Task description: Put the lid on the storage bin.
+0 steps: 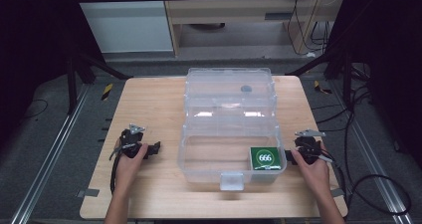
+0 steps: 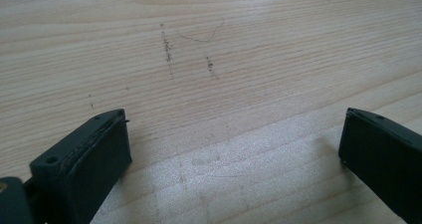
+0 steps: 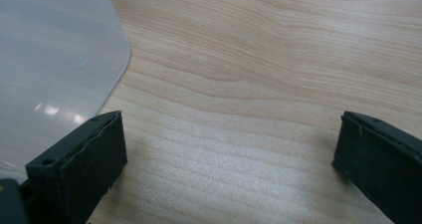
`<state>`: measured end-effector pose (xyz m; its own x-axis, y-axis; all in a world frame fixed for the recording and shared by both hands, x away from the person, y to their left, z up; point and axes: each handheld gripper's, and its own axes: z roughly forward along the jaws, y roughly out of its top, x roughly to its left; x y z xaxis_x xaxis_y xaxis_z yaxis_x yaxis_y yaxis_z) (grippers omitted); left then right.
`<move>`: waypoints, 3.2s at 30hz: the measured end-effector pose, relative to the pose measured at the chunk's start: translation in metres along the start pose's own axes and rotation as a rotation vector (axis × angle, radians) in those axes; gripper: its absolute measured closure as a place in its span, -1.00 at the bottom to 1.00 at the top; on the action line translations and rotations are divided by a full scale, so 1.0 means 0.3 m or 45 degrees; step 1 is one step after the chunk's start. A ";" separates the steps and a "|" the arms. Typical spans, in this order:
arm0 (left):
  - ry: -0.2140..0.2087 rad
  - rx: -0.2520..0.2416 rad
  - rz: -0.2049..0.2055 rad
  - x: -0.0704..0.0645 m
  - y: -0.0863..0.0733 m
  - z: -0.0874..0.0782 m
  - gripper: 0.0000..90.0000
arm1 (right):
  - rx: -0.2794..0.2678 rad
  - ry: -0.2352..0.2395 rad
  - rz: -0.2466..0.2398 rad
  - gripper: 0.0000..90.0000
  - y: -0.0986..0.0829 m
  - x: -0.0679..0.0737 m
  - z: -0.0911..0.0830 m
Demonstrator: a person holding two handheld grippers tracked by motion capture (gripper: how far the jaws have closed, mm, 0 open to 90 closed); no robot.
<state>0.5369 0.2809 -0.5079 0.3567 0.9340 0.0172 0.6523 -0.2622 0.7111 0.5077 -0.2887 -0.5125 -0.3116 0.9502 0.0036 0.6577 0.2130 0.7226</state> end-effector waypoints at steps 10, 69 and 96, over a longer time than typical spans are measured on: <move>-0.120 0.079 0.124 0.008 0.001 -0.037 -0.88 | 0.009 0.034 -0.053 -0.92 0.000 -0.027 -0.009; -0.414 0.124 1.104 -0.512 0.355 -0.527 -0.74 | 0.146 0.040 -1.297 -0.23 0.715 0.259 -0.483; -0.529 0.273 1.304 -0.691 0.356 -0.426 -0.59 | 0.182 0.165 -1.406 0.20 0.731 0.350 -0.319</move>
<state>0.4471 0.0903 -0.3458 0.9591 0.1120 0.2599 0.0114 -0.9329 0.3599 0.5536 -0.1640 -0.2877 -0.8364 0.1951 -0.5122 0.0468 0.9565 0.2879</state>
